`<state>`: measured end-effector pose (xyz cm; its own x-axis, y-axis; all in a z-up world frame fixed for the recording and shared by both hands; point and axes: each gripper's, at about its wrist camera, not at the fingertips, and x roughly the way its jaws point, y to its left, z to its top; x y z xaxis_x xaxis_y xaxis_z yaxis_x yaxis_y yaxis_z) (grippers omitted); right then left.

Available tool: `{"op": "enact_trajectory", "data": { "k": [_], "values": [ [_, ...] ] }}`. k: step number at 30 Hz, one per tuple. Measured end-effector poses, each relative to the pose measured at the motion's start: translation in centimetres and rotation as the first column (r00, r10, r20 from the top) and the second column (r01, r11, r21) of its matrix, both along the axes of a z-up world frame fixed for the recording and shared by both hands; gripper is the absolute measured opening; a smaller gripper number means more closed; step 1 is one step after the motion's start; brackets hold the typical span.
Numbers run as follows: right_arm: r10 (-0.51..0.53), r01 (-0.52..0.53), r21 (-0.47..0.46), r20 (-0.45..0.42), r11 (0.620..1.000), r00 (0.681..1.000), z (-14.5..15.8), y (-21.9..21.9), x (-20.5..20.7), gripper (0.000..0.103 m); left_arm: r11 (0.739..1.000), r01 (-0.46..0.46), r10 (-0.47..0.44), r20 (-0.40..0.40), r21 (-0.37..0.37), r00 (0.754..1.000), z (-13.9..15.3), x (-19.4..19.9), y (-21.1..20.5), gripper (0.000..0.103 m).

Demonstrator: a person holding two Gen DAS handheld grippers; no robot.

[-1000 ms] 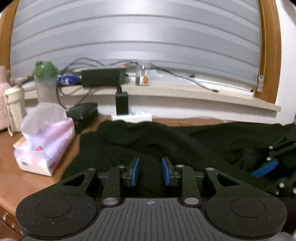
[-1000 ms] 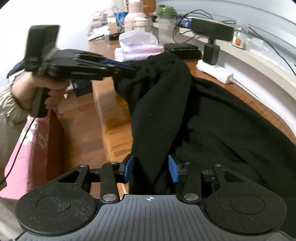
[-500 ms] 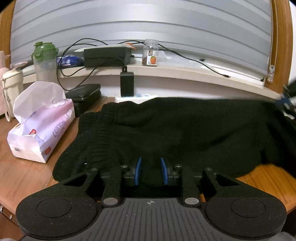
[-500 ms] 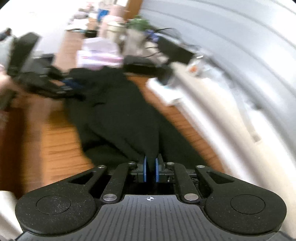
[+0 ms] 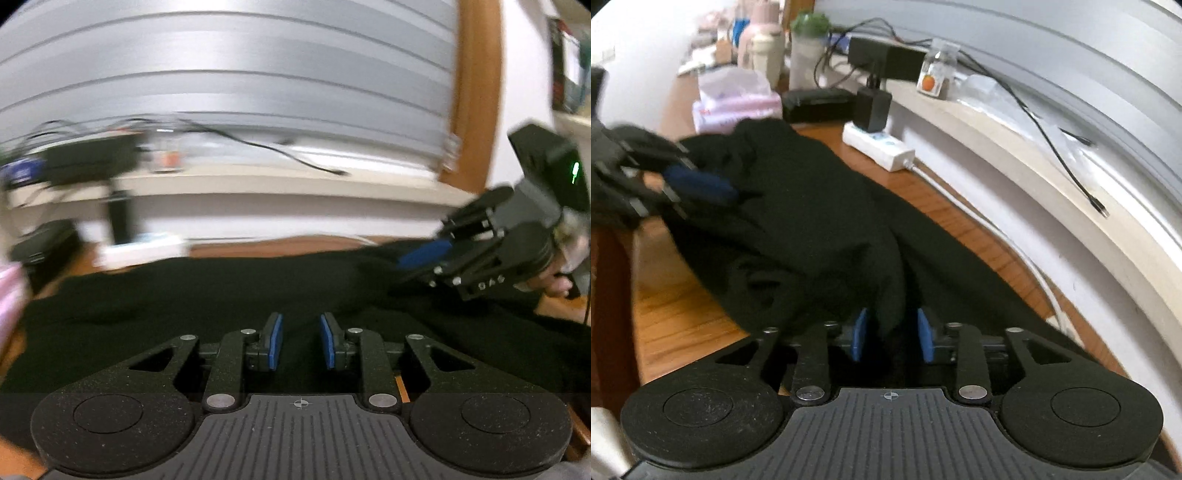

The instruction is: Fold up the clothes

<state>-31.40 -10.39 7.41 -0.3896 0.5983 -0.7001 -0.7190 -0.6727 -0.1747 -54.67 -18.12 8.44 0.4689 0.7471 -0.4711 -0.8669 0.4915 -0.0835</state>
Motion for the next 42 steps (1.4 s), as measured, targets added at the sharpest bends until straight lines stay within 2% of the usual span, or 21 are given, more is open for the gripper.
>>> {"op": "enact_trajectory", "data": {
  "k": [4,9,11,16,19,20,22,23,26,29,33,37,39,42],
  "values": [
    [-0.007,0.006,-0.014,-0.026,1.000,1.000,0.2,-2.6,1.5,0.034,0.997,0.078,-0.078,-0.043,0.005,0.996,-0.5,4.7,1.4,0.025],
    [-0.026,0.023,-0.047,-0.070,0.999,0.997,-0.5,-5.8,3.0,0.035,0.991,0.130,-0.131,-0.055,-0.021,0.990,-1.2,8.0,3.3,0.025],
    [-0.033,0.027,-0.065,-0.089,0.998,0.995,-0.8,-6.6,3.2,0.043,0.988,0.151,-0.152,-0.059,-0.033,0.987,-1.6,9.3,4.1,0.025],
    [-0.044,0.034,-0.089,-0.112,0.995,0.993,-2.1,-8.3,2.9,0.046,0.987,0.141,-0.144,-0.038,-0.071,0.989,-2.6,9.8,5.6,0.026],
    [-0.046,0.041,-0.072,-0.065,0.997,0.997,-3.4,-8.7,2.4,0.045,0.987,0.132,-0.134,-0.024,-0.087,0.991,-2.8,9.5,6.3,0.026],
    [-0.045,0.042,-0.068,-0.049,0.997,0.998,-3.8,-8.8,2.3,0.041,0.987,0.129,-0.132,-0.022,-0.091,0.991,-2.8,9.4,6.4,0.026],
    [-0.044,0.042,-0.053,-0.029,0.998,0.999,-4.0,-8.7,2.7,0.017,0.988,0.127,-0.129,-0.023,-0.091,0.991,-2.8,9.3,6.5,0.026],
    [-0.043,0.042,-0.045,-0.019,0.998,0.999,-4.0,-8.7,2.9,0.010,0.988,0.125,-0.128,-0.025,-0.089,0.991,-2.7,9.2,6.5,0.026],
    [-0.043,0.043,-0.012,-0.006,0.999,0.999,-2.6,-8.2,4.3,0.008,0.991,0.116,-0.119,-0.033,-0.069,0.992,-2.3,9.0,6.1,0.026],
    [-0.086,0.085,0.056,0.017,0.995,0.996,-0.4,-6.6,6.0,0.007,0.993,0.113,-0.114,-0.012,-0.040,0.993,-1.5,8.5,5.2,0.025],
    [-0.185,0.164,0.207,0.086,0.965,0.979,1.0,-3.0,7.7,0.007,0.990,0.138,-0.138,0.010,-0.003,0.990,-0.4,8.8,3.8,0.025],
    [-0.242,0.233,0.131,0.061,0.964,0.968,-0.8,1.4,9.3,0.009,0.983,0.185,-0.185,-0.011,0.013,0.983,0.2,10.4,3.3,0.025],
    [-0.261,0.257,0.085,0.047,0.963,0.964,-1.8,1.8,9.5,0.013,0.975,0.220,-0.220,-0.012,0.005,0.975,-0.1,11.5,3.3,0.025],
    [-0.273,0.273,0.056,-0.009,0.960,0.962,-1.8,0.6,10.0,0.020,0.963,0.268,-0.268,-0.030,-0.008,0.963,-0.7,13.7,3.4,0.026]
  ]
}}
